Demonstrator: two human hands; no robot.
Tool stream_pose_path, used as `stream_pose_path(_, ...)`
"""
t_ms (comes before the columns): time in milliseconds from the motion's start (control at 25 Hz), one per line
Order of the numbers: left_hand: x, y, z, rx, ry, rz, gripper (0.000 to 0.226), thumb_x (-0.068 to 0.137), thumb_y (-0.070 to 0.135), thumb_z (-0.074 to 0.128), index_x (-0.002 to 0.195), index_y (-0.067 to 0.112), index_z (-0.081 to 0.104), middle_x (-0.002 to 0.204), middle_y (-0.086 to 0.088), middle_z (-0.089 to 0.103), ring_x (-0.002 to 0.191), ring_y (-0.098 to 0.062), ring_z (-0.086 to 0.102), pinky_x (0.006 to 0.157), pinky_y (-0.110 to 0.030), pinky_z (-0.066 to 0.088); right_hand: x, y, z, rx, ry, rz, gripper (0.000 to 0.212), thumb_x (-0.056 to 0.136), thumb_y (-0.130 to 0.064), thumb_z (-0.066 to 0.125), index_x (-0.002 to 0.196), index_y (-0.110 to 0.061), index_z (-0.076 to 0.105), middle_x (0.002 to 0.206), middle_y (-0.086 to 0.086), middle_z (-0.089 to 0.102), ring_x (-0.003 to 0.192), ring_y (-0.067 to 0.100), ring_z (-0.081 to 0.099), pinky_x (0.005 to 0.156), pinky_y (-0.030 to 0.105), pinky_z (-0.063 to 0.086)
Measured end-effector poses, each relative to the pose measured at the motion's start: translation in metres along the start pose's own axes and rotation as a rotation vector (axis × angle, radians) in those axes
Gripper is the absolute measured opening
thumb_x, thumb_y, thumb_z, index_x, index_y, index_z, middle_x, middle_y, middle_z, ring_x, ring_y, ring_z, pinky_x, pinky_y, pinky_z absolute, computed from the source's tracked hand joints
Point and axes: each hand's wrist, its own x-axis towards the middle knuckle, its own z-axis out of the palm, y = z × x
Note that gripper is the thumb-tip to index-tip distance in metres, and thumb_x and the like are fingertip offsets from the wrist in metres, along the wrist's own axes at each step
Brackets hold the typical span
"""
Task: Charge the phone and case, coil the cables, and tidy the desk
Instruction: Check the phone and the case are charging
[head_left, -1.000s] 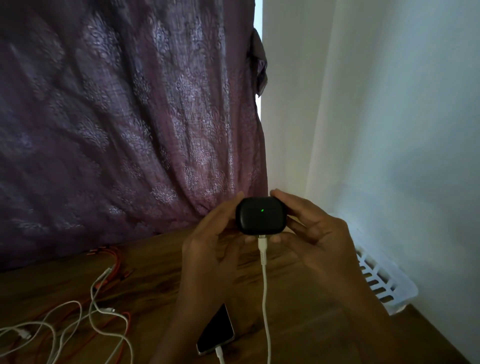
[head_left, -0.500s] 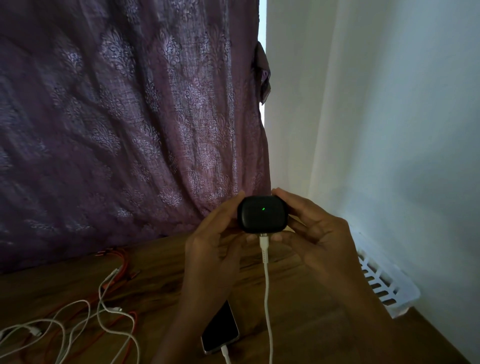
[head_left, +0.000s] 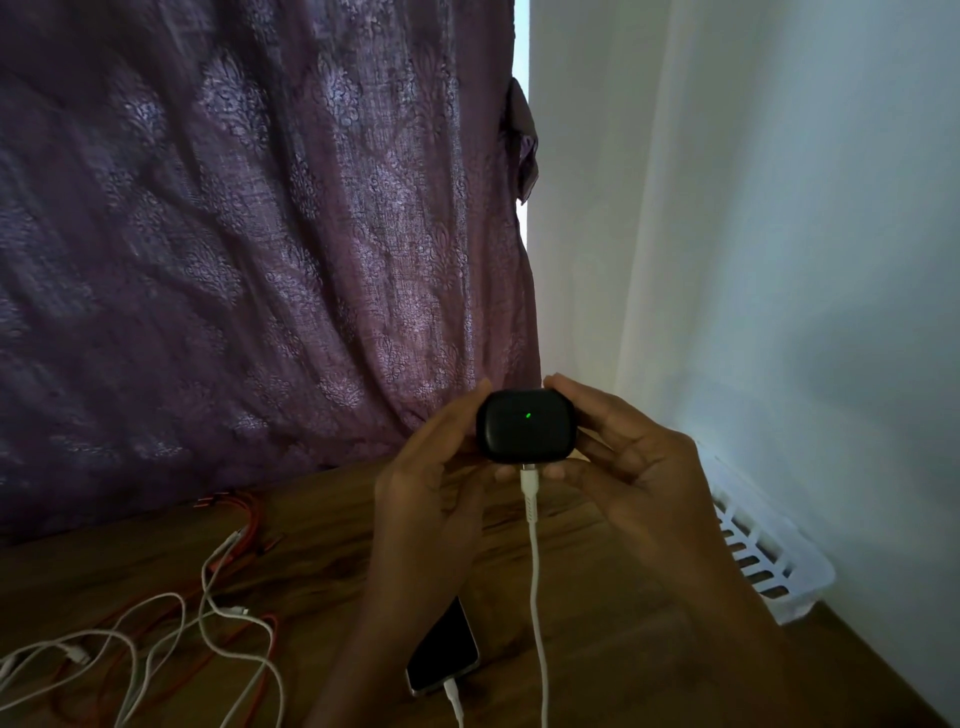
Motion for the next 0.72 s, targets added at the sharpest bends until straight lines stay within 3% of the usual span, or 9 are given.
stream_pose_path(200,-0.0020,0.0012,-0.0001,-0.003,-0.004,-0.009,0.067,0.078,-0.001,0.065,0.124,0.042,0.043,0.121,0.002,0.061,0.111,-0.013,0.060,0.093,-0.037,0.050,-0.0018,-0.0010,0.0027,-0.028,0.037,-0.018,0.061,0.075,0.010,0.066,0.104,-0.041,0.050,0.089,-0.052,0.055,0.094,-0.025,0.053,0.071,-0.005,0.040)
stream_pose_path(320,-0.0030,0.0003,0.0004,0.009,-0.004,-0.010,0.070,0.077,-0.006,0.066,0.123,0.042,0.043,0.121,0.002,0.061,0.110,-0.011,0.060,0.093,-0.034,0.050,-0.0036,0.0002,-0.0004,0.010,0.007,0.007,0.061,0.074,0.011,0.066,0.106,-0.039,0.054,0.094,-0.045,0.060,0.098,-0.018,0.057,0.074,-0.001,0.043)
stream_pose_path(440,-0.0049,-0.0020,0.0009,-0.004,-0.015,-0.008,0.065,0.077,-0.005,0.066,0.127,0.030,0.045,0.121,0.002,0.061,0.110,-0.010,0.060,0.093,-0.031,0.050,-0.0055,-0.0007,-0.0018,0.007,-0.004,0.015,0.060,0.075,0.009,0.067,0.107,-0.039,0.054,0.096,-0.045,0.060,0.099,-0.017,0.057,0.074,0.000,0.043)
stream_pose_path(720,-0.0063,-0.0006,0.0026,0.009,-0.021,-0.018,0.062,0.078,-0.002,0.066,0.127,0.028,0.044,0.123,0.001,0.061,0.113,-0.011,0.059,0.094,-0.034,0.049,-0.0066,0.0007,0.0003,-0.011,0.008,0.020,0.059,0.075,0.009,0.066,0.104,-0.040,0.052,0.090,-0.050,0.056,0.094,-0.024,0.054,0.070,-0.004,0.041)
